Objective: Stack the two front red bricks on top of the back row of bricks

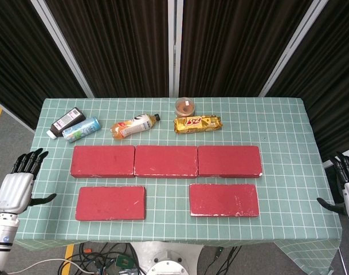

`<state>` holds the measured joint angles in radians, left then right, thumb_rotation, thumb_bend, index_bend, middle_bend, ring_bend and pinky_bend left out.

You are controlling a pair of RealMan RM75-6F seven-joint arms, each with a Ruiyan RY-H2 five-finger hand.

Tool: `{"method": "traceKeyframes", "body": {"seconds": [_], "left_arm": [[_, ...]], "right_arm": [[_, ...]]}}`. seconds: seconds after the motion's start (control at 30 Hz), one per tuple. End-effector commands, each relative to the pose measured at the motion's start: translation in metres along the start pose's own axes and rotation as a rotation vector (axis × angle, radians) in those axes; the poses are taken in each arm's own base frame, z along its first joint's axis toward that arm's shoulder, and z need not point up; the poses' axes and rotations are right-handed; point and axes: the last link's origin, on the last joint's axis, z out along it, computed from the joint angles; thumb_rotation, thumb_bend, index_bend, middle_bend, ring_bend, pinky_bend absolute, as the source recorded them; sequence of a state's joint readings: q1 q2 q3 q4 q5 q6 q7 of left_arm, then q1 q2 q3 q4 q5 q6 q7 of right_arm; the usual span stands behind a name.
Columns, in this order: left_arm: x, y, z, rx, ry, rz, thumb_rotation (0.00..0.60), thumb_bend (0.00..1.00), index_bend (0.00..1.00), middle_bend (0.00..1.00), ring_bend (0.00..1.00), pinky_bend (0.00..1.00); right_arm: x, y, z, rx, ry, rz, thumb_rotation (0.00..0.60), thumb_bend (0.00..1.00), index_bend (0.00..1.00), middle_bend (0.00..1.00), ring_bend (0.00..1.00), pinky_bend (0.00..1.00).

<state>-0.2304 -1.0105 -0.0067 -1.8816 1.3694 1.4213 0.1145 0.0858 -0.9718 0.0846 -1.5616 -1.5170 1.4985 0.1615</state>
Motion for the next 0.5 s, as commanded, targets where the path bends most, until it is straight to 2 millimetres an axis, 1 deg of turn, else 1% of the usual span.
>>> {"method": "traceKeyframes", "body": {"seconds": [0.03, 0.17, 0.27, 0.37, 0.47, 0.5], "left_arm": [[-0.002, 0.0, 0.0, 0.003, -0.008, -0.005, 0.6, 0.0, 0.0, 0.0, 0.0, 0.0], [-0.004, 0.003, -0.002, -0.006, -0.037, -0.031, 0.6, 0.0, 0.0, 0.0, 0.0, 0.0], [-0.007, 0.013, -0.008, -0.053, -0.099, -0.066, 0.6, 0.0, 0.0, 0.0, 0.0, 0.0], [-0.01, 0.031, -0.014, -0.153, -0.198, -0.081, 0.6, 0.0, 0.0, 0.0, 0.0, 0.0], [-0.013, 0.049, -0.016, -0.243, -0.237, -0.052, 0.6, 0.0, 0.0, 0.0, 0.0, 0.0], [-0.015, 0.059, -0.017, -0.286, -0.248, -0.063, 0.6, 0.0, 0.0, 0.0, 0.0, 0.0]], "right_arm": [[-0.001, 0.001, 0.0, -0.005, -0.003, 0.004, 0.6, 0.0, 0.0, 0.0, 0.0, 0.0], [-0.003, 0.001, 0.003, -0.005, -0.014, -0.002, 0.6, 0.0, 0.0, 0.0, 0.0, 0.0], [-0.002, 0.0, 0.004, -0.002, -0.007, 0.001, 0.6, 0.0, 0.0, 0.0, 0.0, 0.0], [0.004, -0.001, 0.006, 0.0, 0.005, 0.005, 0.6, 0.0, 0.0, 0.0, 0.0, 0.0], [0.01, -0.002, 0.006, 0.001, 0.019, -0.001, 0.6, 0.0, 0.0, 0.0, 0.0, 0.0], [0.011, -0.002, 0.006, -0.001, 0.02, 0.003, 0.6, 0.0, 0.0, 0.0, 0.0, 0.0]]}}
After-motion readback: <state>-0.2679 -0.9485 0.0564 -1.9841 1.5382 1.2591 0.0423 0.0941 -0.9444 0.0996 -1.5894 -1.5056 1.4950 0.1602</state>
